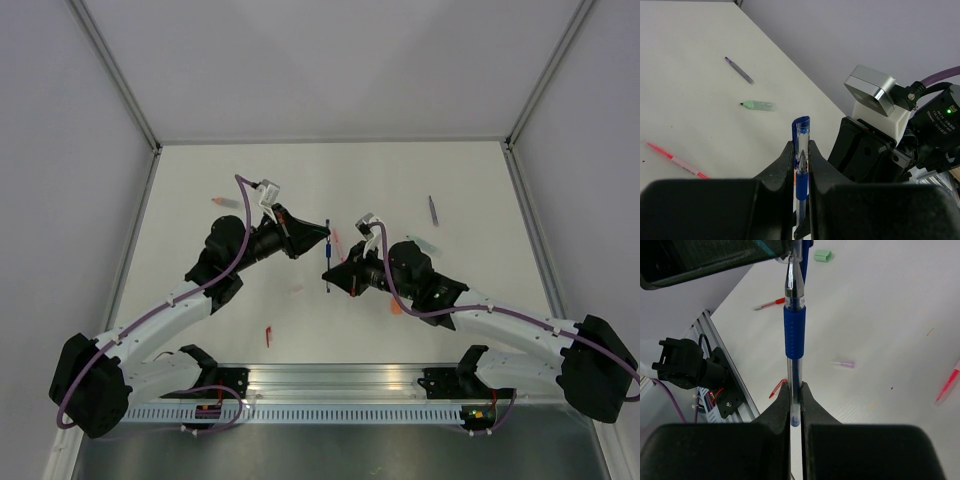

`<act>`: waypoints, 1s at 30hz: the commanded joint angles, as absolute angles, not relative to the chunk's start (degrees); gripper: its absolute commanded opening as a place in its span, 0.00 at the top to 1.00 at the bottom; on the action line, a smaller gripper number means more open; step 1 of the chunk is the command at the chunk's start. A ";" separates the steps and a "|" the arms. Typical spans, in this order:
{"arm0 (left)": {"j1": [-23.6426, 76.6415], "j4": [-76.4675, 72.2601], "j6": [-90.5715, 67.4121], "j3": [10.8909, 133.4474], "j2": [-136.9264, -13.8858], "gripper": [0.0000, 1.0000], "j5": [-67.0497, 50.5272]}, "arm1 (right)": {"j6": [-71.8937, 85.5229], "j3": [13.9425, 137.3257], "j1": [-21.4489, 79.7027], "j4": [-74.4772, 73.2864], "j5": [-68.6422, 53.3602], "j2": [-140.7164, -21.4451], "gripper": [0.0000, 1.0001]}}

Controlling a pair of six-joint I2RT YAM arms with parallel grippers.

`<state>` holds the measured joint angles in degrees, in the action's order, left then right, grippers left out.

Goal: Insert the pens into the pen caps
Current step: Insert the pen cap onto the pen.

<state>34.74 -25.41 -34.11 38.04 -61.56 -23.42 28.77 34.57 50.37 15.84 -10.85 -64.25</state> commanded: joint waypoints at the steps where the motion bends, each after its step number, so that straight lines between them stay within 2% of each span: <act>1: 34.89 -30.23 -31.12 37.62 -61.78 0.98 -27.41 | 29.00 35.69 50.54 17.31 -8.09 -62.14 1.00; 17: 35.16 -32.78 -29.09 37.79 -64.95 0.95 -33.57 | 28.65 35.60 50.54 16.26 -5.98 -60.47 1.00; 22: 35.24 -35.06 -30.49 36.57 -64.42 0.75 -35.59 | 27.86 36.12 50.62 15.38 -6.41 -60.47 1.00; 23: 35.24 -35.33 -30.67 36.65 -64.34 0.68 -35.68 | 27.95 36.12 50.54 15.38 -6.76 -60.56 1.00; 26: 35.24 -34.63 -30.85 37.00 -64.34 0.56 -35.51 | 27.86 36.04 50.45 15.99 -7.91 -60.64 1.00; 30: 35.16 -33.58 -30.59 37.44 -64.25 0.48 -34.02 | 27.86 36.12 50.54 16.35 -9.05 -60.65 1.00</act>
<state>34.92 -31.75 -31.51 37.10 -64.73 -33.30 28.64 34.57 50.72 14.15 -8.10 -61.43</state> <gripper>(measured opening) 0.501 0.031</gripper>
